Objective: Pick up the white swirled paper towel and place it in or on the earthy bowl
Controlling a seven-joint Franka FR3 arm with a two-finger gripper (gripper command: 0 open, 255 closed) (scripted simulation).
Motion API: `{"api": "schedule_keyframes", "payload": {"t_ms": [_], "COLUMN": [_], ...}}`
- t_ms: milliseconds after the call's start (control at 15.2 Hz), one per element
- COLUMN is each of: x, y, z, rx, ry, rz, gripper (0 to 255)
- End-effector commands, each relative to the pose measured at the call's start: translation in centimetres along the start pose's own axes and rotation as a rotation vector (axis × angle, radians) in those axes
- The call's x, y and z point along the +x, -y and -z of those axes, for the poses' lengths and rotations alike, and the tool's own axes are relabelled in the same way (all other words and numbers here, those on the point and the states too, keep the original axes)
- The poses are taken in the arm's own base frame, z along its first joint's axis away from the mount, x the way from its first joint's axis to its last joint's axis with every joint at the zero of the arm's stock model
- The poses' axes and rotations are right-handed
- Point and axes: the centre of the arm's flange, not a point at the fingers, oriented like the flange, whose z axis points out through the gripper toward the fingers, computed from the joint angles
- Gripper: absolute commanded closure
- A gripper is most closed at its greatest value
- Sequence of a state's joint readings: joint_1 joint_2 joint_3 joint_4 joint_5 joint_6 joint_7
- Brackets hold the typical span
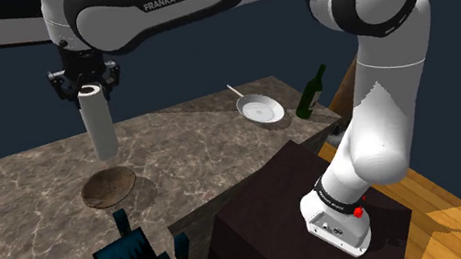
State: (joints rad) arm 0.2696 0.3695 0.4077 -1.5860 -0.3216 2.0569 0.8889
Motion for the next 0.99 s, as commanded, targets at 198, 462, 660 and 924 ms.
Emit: {"api": "schedule_keyframes", "payload": {"t_ms": [198, 462, 660, 924], "x": [-0.7, -1.1, -1.5, -1.9], "y": [0.9, 0.9, 0.9, 0.9], "z": [-1.9, -4.0, -5.5, -7.6], "rx": [-0.001, -0.001, -0.001, -0.001], "ry": [0.000, 0.000, 0.000, 0.000], "rz": [-0.002, -0.002, -0.002, -0.002], "gripper": [255, 255, 255, 255]}}
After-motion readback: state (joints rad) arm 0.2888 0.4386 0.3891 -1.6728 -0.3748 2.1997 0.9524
